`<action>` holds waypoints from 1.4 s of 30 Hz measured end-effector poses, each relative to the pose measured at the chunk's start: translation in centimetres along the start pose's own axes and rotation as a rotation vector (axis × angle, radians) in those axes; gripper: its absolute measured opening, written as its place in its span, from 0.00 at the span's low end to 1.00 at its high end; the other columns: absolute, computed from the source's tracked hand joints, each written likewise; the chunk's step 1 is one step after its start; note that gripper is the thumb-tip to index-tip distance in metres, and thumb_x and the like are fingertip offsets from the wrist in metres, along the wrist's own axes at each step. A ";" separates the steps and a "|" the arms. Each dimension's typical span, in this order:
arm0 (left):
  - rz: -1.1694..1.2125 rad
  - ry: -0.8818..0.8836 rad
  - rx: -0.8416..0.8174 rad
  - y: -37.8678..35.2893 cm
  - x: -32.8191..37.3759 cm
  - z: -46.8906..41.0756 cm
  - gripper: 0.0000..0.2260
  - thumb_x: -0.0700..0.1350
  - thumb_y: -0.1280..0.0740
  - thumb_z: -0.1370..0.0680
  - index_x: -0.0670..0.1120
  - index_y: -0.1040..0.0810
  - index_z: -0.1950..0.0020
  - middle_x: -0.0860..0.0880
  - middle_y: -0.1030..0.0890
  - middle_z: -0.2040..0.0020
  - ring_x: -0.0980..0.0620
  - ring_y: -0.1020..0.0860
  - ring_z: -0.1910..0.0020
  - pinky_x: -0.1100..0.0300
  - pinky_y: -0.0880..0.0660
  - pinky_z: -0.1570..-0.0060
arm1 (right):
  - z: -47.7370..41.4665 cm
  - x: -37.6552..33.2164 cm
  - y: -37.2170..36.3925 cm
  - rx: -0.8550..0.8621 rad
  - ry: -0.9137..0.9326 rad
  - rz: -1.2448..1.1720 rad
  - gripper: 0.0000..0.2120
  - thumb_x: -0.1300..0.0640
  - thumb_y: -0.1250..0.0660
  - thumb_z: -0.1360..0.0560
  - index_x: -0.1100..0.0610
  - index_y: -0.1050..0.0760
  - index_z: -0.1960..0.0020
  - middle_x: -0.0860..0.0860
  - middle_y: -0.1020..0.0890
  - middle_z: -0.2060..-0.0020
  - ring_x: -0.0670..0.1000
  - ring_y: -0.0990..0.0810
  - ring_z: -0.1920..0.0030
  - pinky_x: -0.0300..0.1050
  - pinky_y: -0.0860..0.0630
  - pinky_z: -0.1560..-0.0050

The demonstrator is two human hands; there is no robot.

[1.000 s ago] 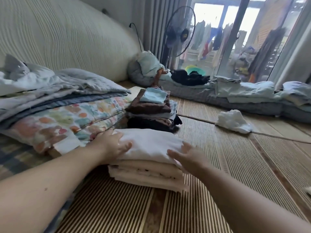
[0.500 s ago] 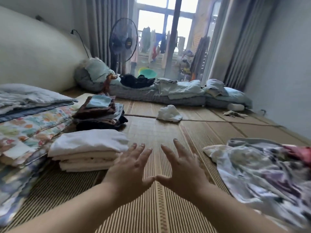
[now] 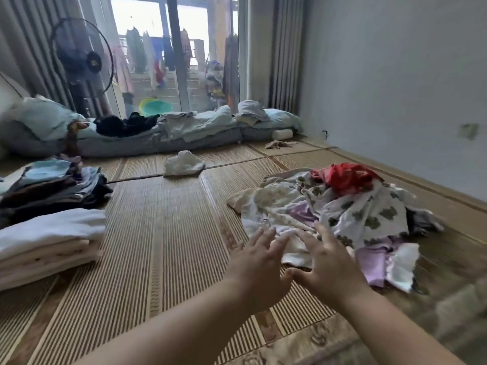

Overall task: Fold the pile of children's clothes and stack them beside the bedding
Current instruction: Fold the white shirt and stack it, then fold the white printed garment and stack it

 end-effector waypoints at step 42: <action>0.534 -0.009 0.045 9.0 1.8 -3.6 0.13 0.35 0.38 0.23 0.53 0.21 0.53 0.60 0.24 0.65 0.68 0.24 0.66 0.75 0.28 0.64 | -1.4 -3.4 5.1 0.445 0.199 -0.447 0.17 0.50 0.36 0.23 0.51 0.25 0.35 0.52 0.15 0.57 0.52 0.17 0.57 0.43 0.23 0.55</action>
Point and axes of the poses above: each hand's wrist, its own z-axis away from the middle knuckle, its own y-axis out of the back of the hand, x = y × z, the point moved 3 cm from there along -z, towards the middle knuckle
